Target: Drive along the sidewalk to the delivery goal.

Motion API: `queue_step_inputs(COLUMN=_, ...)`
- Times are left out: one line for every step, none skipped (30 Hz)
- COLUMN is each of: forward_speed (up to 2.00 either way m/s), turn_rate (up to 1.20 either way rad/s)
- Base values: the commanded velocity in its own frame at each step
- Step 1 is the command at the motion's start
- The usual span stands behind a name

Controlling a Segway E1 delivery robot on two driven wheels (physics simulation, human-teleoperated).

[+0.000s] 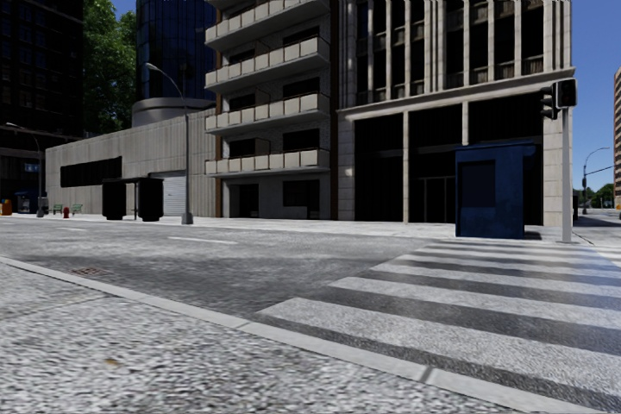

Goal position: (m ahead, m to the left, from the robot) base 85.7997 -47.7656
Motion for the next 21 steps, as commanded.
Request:
queue_step_inputs(forward_speed=1.53, turn_rate=-0.76)
queue_step_inputs(forward_speed=1.53, turn_rate=-0.76)
queue_step_inputs(forward_speed=1.53, turn_rate=-0.79)
queue_step_inputs(forward_speed=1.53, turn_rate=-0.79)
queue_step_inputs(forward_speed=1.53, turn_rate=-0.80)
queue_step_inputs(forward_speed=1.53, turn_rate=-0.80)
queue_step_inputs(forward_speed=1.53, turn_rate=-0.80)
queue_step_inputs(forward_speed=1.53, turn_rate=-0.80)
queue_step_inputs(forward_speed=1.53, turn_rate=-0.80)
queue_step_inputs(forward_speed=1.53, turn_rate=-0.80)
queue_step_inputs(forward_speed=1.53, turn_rate=-0.80)
queue_step_inputs(forward_speed=1.53, turn_rate=-0.80)
queue_step_inputs(forward_speed=1.53, turn_rate=-0.80)
queue_step_inputs(forward_speed=1.53, turn_rate=-0.80)
queue_step_inputs(forward_speed=1.53, turn_rate=-0.80)
queue_step_inputs(forward_speed=1.53, turn_rate=-0.80)
queue_step_inputs(forward_speed=1.53, turn_rate=-0.80)
queue_step_inputs(forward_speed=1.53, turn_rate=-0.80)
queue_step_inputs(forward_speed=1.53, turn_rate=-0.80)
queue_step_inputs(forward_speed=1.53, turn_rate=-0.80)
queue_step_inputs(forward_speed=1.53, turn_rate=-0.80)
